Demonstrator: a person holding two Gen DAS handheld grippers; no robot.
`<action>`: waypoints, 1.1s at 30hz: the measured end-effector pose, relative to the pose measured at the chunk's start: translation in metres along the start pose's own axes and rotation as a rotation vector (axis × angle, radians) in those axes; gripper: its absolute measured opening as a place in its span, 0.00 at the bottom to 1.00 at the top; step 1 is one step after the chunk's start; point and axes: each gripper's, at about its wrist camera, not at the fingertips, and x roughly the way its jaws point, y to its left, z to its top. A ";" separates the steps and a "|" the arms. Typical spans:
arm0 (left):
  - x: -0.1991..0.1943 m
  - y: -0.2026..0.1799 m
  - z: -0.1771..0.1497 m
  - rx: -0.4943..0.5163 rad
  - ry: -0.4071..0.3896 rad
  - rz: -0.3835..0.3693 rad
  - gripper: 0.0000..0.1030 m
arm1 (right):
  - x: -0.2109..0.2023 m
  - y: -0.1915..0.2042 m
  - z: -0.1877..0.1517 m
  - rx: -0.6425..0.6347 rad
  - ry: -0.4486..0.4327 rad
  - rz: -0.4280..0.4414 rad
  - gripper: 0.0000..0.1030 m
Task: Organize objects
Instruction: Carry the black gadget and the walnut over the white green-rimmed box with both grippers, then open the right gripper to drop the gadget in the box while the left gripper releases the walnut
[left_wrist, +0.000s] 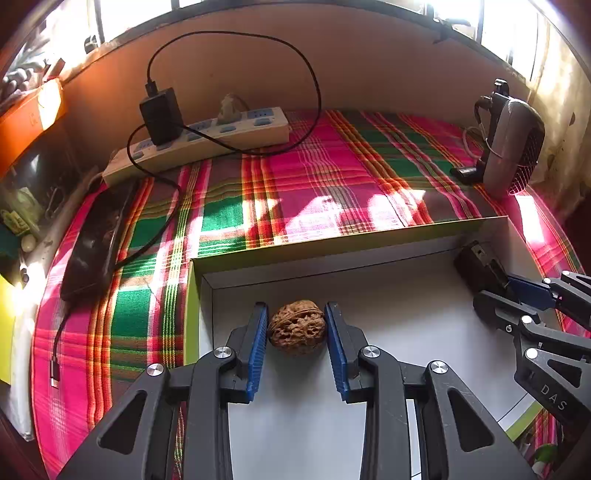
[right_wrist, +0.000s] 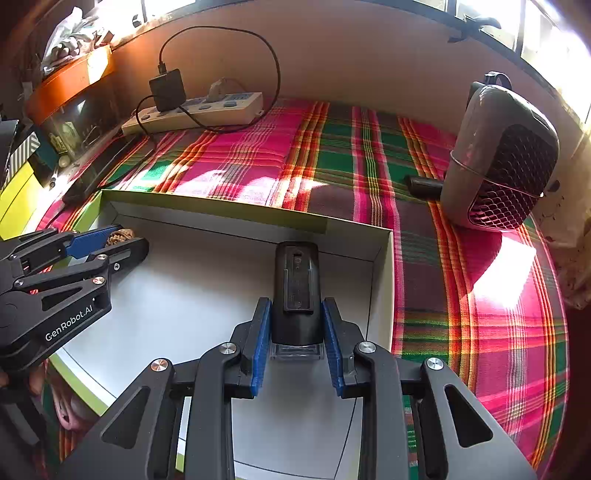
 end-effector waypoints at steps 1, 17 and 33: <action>0.000 0.000 0.000 0.000 0.000 0.000 0.28 | 0.000 0.000 0.000 -0.001 0.001 -0.002 0.28; -0.001 0.000 -0.001 0.002 0.001 -0.010 0.29 | 0.000 -0.001 0.001 0.012 -0.007 0.003 0.29; -0.030 -0.002 -0.009 -0.005 -0.052 -0.034 0.29 | -0.024 0.000 -0.002 0.034 -0.059 0.007 0.48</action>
